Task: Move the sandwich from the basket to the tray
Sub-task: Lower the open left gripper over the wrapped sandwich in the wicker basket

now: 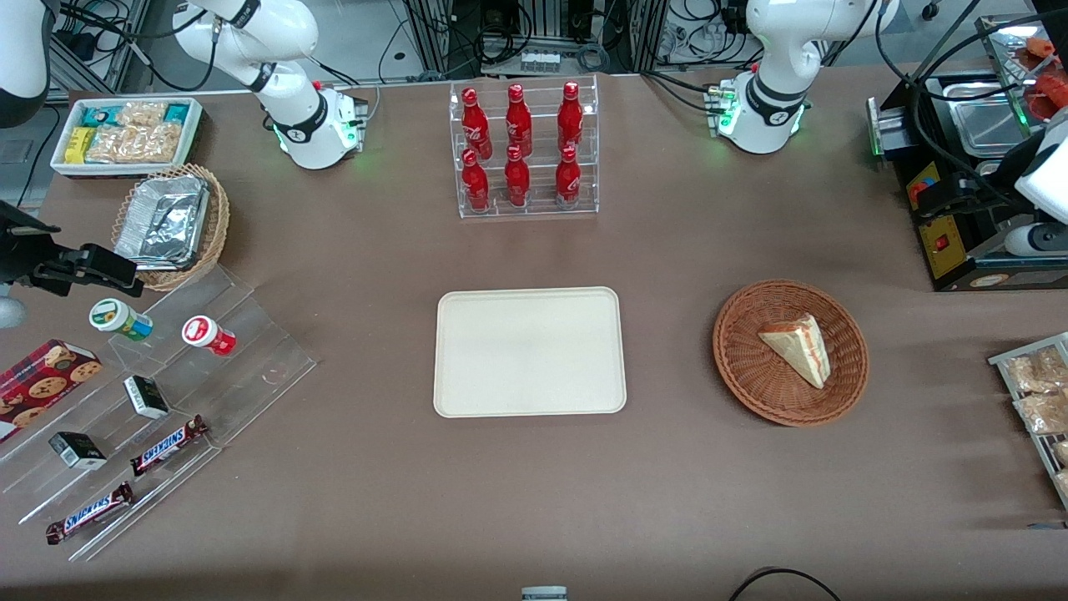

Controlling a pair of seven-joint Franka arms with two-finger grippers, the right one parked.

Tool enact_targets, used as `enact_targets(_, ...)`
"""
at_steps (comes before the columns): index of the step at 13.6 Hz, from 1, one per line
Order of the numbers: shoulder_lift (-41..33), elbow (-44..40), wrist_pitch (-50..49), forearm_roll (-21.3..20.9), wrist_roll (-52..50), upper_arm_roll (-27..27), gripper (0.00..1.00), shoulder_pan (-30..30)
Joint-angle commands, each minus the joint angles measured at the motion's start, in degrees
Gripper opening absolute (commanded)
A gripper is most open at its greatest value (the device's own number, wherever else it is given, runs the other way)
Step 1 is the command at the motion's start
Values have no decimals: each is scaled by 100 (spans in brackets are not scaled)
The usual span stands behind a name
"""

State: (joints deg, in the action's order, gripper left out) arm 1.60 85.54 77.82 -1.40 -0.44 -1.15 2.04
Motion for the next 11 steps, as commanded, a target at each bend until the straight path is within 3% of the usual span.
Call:
enact_targets(1,-11,-90,-92,-18,79,106,100,-2)
enact_targets(6,331,233,223,-247,-682,106,100,24)
enact_targets(11,315,1795,2136,-247,-2888,97,100,15)
